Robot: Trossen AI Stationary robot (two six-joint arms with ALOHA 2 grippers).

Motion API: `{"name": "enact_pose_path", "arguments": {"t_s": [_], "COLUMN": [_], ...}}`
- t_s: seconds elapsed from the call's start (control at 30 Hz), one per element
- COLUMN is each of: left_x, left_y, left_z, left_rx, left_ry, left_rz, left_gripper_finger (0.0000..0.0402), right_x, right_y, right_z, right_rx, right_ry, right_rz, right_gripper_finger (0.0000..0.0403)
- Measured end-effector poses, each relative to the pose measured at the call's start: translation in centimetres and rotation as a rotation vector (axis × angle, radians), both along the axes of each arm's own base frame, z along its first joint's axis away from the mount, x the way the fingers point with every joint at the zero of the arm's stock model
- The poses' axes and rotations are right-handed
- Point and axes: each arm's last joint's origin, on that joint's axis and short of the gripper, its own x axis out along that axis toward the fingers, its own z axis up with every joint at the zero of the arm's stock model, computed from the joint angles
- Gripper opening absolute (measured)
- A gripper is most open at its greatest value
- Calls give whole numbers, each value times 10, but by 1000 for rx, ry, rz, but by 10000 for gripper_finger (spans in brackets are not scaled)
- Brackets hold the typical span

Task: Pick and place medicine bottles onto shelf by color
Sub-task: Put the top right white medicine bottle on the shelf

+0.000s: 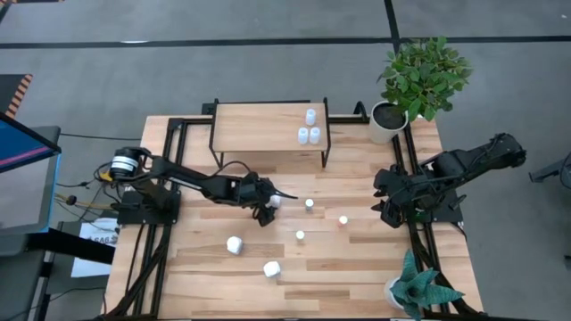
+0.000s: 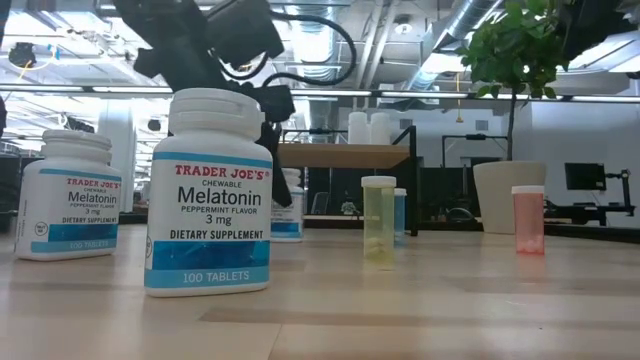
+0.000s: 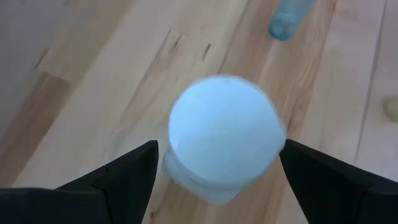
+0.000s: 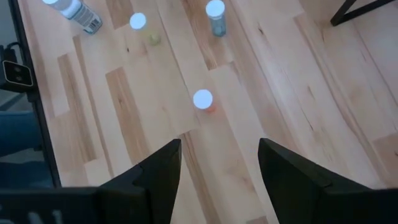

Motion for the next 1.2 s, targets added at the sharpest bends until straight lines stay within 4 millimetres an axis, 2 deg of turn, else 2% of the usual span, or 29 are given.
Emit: {"name": "enact_pose_path", "arguments": {"t_s": [0.17, 0.37, 0.5, 0.7, 0.77, 0.87, 0.97, 1.1, 1.2], "left_x": [1, 2, 2, 4, 8, 10, 5, -17, -38], "left_y": [0, -1, -2, -4, -5, -6, -4, 8, 21], "left_z": [2, 2, 2, 8, 26, 65, 109, 167, 196], "left_rx": [5, 33, -19, -162, -200, -212, -150, -9, 109], "left_ry": [-10, 5, -9, -59, -98, -145, -140, -116, -70], "left_rz": [10, -84, -76, -32, -35, -54, -67, -6, 30], "left_gripper_finger": [299, 205, 143, 134, 128, 126, 126, 128, 126], "right_x": [0, -1, -1, -2, -2, -3, -3, -3, -3], "right_y": [0, 0, 0, -1, -1, -1, -1, -1, -1], "right_z": [0, 0, -1, -1, -1, -2, -2, -2, -2], "right_rx": [-2, -4, -5, -10, -14, -19, -19, -17, -22], "right_ry": [4, 9, 10, 19, 28, 40, 40, 38, 32], "right_rz": [0, 0, 0, 3, 3, 3, 2, -1, -5], "right_gripper_finger": [233, 233, 233, 233, 233, 233, 233, 233, 232]}}
